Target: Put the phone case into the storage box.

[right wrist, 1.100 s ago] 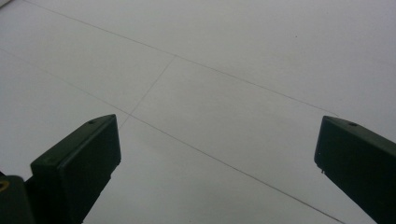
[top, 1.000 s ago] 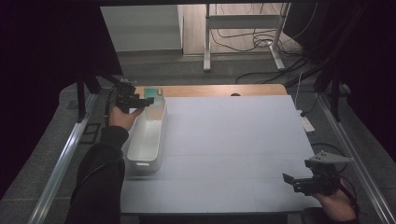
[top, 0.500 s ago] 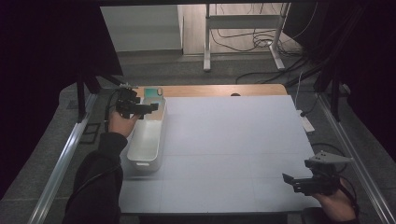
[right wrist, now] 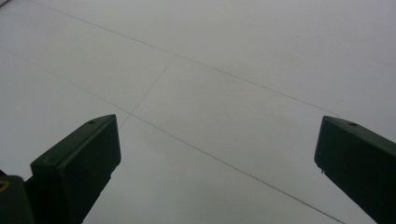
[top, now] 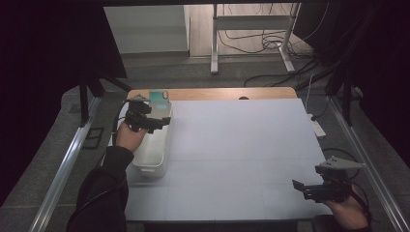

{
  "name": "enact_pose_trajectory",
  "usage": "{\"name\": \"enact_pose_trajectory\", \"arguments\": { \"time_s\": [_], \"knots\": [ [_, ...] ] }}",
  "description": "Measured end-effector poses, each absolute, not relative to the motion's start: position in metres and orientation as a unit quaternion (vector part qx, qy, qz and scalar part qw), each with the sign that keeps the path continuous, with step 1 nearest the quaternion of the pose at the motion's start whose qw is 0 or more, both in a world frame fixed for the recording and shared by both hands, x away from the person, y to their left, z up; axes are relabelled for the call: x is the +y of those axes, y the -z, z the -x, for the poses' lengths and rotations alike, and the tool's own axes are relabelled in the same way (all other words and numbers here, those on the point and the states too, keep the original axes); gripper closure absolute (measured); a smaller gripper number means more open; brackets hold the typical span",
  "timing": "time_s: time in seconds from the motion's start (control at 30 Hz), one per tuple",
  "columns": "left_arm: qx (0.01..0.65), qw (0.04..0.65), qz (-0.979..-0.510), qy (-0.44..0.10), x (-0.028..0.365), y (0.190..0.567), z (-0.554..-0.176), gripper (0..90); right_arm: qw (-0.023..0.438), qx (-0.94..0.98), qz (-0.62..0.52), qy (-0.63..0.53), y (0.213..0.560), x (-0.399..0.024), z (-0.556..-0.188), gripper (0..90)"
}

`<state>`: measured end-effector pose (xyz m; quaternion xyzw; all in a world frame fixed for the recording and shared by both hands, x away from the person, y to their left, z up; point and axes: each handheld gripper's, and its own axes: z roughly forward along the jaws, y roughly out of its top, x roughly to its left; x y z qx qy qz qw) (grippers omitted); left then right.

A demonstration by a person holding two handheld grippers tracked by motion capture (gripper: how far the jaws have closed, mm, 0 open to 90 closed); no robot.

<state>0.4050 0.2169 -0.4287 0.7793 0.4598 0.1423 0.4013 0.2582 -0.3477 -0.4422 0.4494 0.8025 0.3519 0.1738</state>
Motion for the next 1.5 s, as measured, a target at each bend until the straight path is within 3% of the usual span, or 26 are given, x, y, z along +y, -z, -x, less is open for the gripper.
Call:
{"name": "enact_pose_trajectory", "arguments": {
  "time_s": [1.5],
  "knots": [
    [0.419, 0.439, -0.775, -0.178, 0.206, 0.441, -0.337, 1.5, 0.169, 0.803, -0.448, -0.354, 0.442, -0.348, -0.259, 0.0]
  ]
}}
